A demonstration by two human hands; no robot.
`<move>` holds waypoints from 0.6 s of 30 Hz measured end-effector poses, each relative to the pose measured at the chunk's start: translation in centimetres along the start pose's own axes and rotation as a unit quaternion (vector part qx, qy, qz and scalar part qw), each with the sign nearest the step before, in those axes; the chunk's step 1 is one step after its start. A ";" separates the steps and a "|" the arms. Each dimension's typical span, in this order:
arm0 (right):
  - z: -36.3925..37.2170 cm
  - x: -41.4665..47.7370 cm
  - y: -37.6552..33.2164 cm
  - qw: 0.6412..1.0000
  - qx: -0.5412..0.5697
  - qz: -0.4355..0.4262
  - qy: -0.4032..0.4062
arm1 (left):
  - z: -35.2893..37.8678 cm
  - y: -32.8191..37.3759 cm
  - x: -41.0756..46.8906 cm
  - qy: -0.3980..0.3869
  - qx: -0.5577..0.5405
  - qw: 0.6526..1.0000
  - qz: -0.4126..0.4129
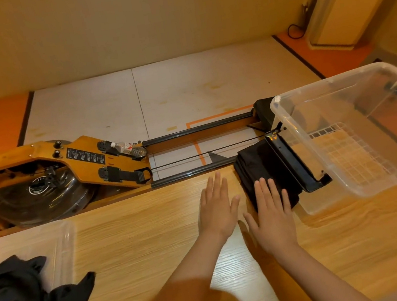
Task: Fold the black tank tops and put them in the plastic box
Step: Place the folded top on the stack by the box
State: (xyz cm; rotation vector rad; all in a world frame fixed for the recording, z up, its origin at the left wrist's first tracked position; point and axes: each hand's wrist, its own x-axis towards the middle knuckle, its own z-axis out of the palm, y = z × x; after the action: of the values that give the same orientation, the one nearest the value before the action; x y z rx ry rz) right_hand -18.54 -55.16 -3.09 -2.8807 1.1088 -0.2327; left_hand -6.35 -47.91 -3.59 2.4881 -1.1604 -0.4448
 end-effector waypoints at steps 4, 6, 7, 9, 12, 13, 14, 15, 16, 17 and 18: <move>-0.3 -1.1 -3.6 0.997 0.016 -0.066 -0.021 | -1.1 -3.5 -3.2 0.053 0.054 0.997 -0.013; -0.2 -1.8 -5.6 0.994 0.032 -0.099 -0.027 | -1.5 -5.7 -5.3 0.080 0.067 0.994 -0.043; -0.2 -2.1 -6.8 0.992 0.040 -0.113 -0.029 | -1.8 -7.0 -6.5 0.093 0.075 0.991 -0.061; 0.1 -2.7 -8.7 0.989 0.045 -0.136 -0.041 | -2.6 -9.2 -8.7 0.113 0.084 0.985 -0.095; 0.1 -3.5 -12.9 0.977 0.058 -0.198 -0.061 | -4.7 -13.1 -12.5 0.127 0.099 0.976 -0.144; 0.1 -3.8 -14.4 0.971 0.062 -0.218 -0.071 | -5.5 -14.3 -13.7 0.133 0.107 0.972 -0.161; 0.1 -4.0 -15.7 0.966 0.063 -0.238 -0.079 | -6.2 -15.5 -15.0 0.139 0.117 0.967 -0.178; 0.1 -4.1 -17.1 0.960 0.064 -0.259 -0.084 | -6.8 -16.6 -16.2 0.145 0.123 0.962 -0.198; 0.1 -4.3 -18.4 0.953 0.063 -0.281 -0.089 | -7.4 -17.7 -17.4 0.150 0.125 0.957 -0.216; 0.2 -4.5 -19.8 0.947 0.063 -0.300 -0.093 | -7.9 -18.7 -18.6 0.154 0.122 0.952 -0.233; 0.2 -4.7 -21.3 0.942 0.065 -0.315 -0.097 | -8.4 -19.7 -19.8 0.163 0.121 0.948 -0.245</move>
State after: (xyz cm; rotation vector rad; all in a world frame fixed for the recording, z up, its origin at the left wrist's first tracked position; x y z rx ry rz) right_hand -7.88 -36.19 -1.85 -2.9534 0.1096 -0.0338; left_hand -1.81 -19.08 -2.37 2.9184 -0.4871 -0.0003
